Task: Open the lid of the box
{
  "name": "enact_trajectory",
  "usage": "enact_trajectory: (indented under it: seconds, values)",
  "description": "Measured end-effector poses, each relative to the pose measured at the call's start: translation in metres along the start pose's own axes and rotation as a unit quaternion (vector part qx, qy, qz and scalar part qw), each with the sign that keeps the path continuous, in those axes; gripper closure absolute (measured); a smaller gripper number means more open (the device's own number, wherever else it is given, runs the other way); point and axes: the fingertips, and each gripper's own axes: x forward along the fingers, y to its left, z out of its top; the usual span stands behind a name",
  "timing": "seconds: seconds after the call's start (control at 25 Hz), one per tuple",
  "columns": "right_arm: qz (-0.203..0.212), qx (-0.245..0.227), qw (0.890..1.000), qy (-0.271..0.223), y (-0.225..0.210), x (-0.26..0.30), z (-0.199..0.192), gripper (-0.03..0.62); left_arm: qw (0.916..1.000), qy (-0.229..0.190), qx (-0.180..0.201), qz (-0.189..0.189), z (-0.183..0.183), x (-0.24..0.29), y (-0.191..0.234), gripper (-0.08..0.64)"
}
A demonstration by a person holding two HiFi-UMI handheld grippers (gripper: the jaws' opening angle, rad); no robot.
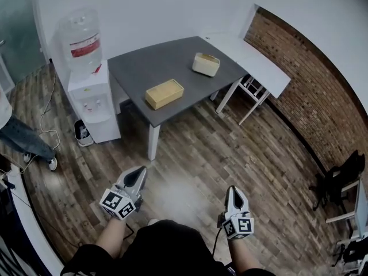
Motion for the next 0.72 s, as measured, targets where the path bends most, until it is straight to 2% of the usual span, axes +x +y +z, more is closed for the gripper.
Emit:
enact_trajectory:
  seconds: [0.12,0.28,0.6,0.72]
  values:
    - [0.004,0.004,1.000,0.005,-0.005,0.016,-0.005,0.589,0.9999,0.012,0.008,0.006,-0.006,0.009,0.006,0.560]
    - [0.019,0.018,1.000,-0.001,-0.017,0.054,-0.012,0.589,0.9995,0.004,0.024,0.020,-0.005,0.030,0.015,0.560]
    - [0.096,0.041,0.995,0.005,-0.030,0.162,-0.016,0.589,0.9979,0.003,0.035,0.055,0.001,0.095,0.036,0.560]
    - [0.112,0.047,0.993,0.006,-0.042,0.194,-0.014,0.589,0.9969,-0.002,0.029,0.074,0.001,0.121,0.046,0.560]
